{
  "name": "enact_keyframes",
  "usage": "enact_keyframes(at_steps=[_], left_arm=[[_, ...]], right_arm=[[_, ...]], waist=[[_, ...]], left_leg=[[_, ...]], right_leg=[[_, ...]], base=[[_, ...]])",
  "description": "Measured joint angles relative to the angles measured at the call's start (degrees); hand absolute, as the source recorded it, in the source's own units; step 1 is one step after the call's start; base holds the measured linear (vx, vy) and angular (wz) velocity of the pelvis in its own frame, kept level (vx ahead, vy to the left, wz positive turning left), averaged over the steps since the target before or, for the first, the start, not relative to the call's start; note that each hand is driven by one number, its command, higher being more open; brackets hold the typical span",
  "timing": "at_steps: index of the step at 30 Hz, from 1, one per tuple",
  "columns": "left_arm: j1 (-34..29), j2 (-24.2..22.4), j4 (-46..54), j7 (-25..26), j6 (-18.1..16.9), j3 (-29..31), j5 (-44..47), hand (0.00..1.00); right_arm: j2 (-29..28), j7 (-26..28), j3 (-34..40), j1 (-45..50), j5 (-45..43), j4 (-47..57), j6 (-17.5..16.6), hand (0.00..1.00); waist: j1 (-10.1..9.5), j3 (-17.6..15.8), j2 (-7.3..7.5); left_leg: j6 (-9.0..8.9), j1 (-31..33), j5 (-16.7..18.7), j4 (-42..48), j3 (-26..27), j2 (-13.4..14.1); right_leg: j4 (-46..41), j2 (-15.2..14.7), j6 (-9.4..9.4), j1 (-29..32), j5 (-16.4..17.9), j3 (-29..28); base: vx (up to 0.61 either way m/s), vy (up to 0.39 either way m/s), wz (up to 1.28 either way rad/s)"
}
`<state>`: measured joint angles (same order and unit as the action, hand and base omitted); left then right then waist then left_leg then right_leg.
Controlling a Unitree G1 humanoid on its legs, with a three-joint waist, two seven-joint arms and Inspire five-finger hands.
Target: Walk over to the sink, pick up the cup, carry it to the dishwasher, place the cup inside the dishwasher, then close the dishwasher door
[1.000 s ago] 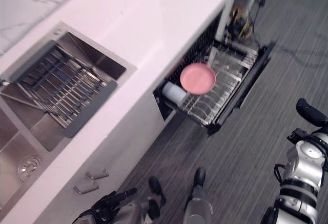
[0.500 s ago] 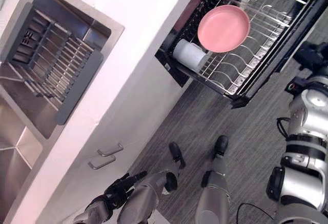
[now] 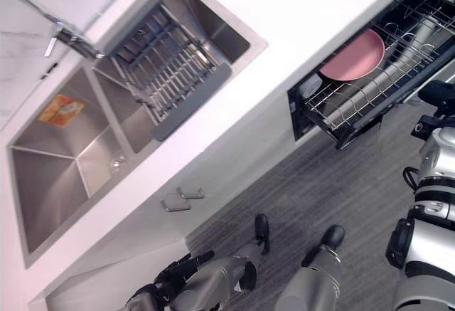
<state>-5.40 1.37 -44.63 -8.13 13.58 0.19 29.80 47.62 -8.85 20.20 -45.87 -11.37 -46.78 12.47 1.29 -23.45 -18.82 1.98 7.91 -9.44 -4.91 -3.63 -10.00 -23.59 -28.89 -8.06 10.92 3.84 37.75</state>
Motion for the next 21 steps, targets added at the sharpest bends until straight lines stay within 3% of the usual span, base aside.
enact_keyframes(at_steps=[4, 5, 10, 13, 16, 18, 19, 20, 21], left_arm=[[-1.8, -0.6, 0.4, -2.1, -0.2, 0.0, -0.7, 1.00], [-2.0, -0.6, 0.5, -2.5, -0.4, 0.0, -0.9, 1.00], [-3.5, -0.6, 1.3, -3.9, -1.5, 0.0, -1.6, 1.00], [-3.9, -0.6, 1.2, -5.1, -1.3, 0.6, -1.5, 1.00], [-4.4, -0.2, 0.5, -5.7, -0.7, 1.5, 0.2, 1.00], [-5.1, 0.1, -0.5, -6.1, 0.3, 3.4, 2.8, 1.00], [-5.2, 0.7, -1.4, -7.1, 1.3, 5.3, 4.1, 1.00], [-5.2, 0.7, -1.6, -7.2, 1.5, 5.7, 4.2, 1.00], [-5.0, 1.0, -3.0, -7.9, 2.1, 7.5, 5.1, 1.00]], right_arm=[[-1.0, 7.0, -0.8, -0.1, -1.0, 0.0, 0.0, 0.00], [-1.2, 8.2, -1.0, -0.1, -0.9, 0.0, 0.0, 1.00], [-2.3, 13.5, -0.4, 1.3, -0.7, -0.3, -0.9, 1.00], [-3.2, 16.3, -0.4, 5.2, -0.9, -0.2, -3.4, 1.00], [-6.8, 20.4, -0.2, 12.6, -2.2, 1.7, -7.8, 1.00], [-12.2, 23.6, 1.6, 20.2, -2.6, 1.2, -9.3, 1.00], [-16.6, 26.2, 4.4, 25.5, -2.5, -1.4, -11.0, 1.00], [-17.4, 26.6, 5.2, 26.6, -2.5, -2.5, -11.5, 1.00], [-20.5, 27.6, 9.4, 30.7, -2.5, -6.9, -13.0, 1.00]], waist=[[-0.52, 1.4, -1.72], [-0.57, 1.5, -1.84], [-0.29, 1.6, -2.06], [-0.50, 2.1, -1.94], [-0.79, 3.4, -0.61], [-2.09, 6.1, 1.03], [-2.01, 6.9, 2.59], [-2.00, 7.0, 2.90], [-1.98, 7.5, 4.21]], left_leg=[[0.60, -2.3, -0.8, 0.0, -1.9, -0.2], [0.61, -2.7, -0.8, 0.0, -1.9, -0.2], [0.60, -5.0, -0.8, 0.0, -1.1, 0.7], [0.01, -6.4, -0.4, 0.0, -0.4, 1.9], [-0.85, -7.0, 0.2, 0.0, 0.8, 3.8], [-2.07, -7.1, 1.1, 0.0, 2.6, 5.3], [-2.32, -7.2, 1.3, 0.0, 2.8, 6.2], [-2.32, -7.1, 1.3, 0.0, 2.8, 6.4], [-2.30, -6.9, 1.3, 0.0, 2.7, 6.7]], right_leg=[[-2.0, -1.1, -0.70, -4.8, 2.6, 4.6], [-2.1, -1.1, -0.72, -5.5, 2.8, 5.1], [-0.8, 0.1, -0.70, -8.4, 3.0, 5.8], [0.7, 1.8, -0.50, -10.4, 3.0, 6.2], [2.4, 3.9, 0.11, -11.2, 2.8, 6.1], [4.4, 6.1, 0.68, -11.2, 2.5, 5.4], [5.8, 7.5, 0.94, -11.8, 2.4, 5.7], [6.0, 7.7, 0.94, -11.9, 2.4, 5.8], [6.5, 8.2, 0.88, -12.0, 2.4, 6.5]], base=[[0.02, -0.116, 0.50], [0.03, -0.123, 0.33], [0.01, -0.115, -0.04], [-0.01, -0.090, -0.04], [-0.03, -0.113, -0.14], [-0.02, -0.108, -0.27], [-0.01, -0.090, -0.15], [0.00, -0.138, -0.01], [0.01, -0.083, 0.14]])
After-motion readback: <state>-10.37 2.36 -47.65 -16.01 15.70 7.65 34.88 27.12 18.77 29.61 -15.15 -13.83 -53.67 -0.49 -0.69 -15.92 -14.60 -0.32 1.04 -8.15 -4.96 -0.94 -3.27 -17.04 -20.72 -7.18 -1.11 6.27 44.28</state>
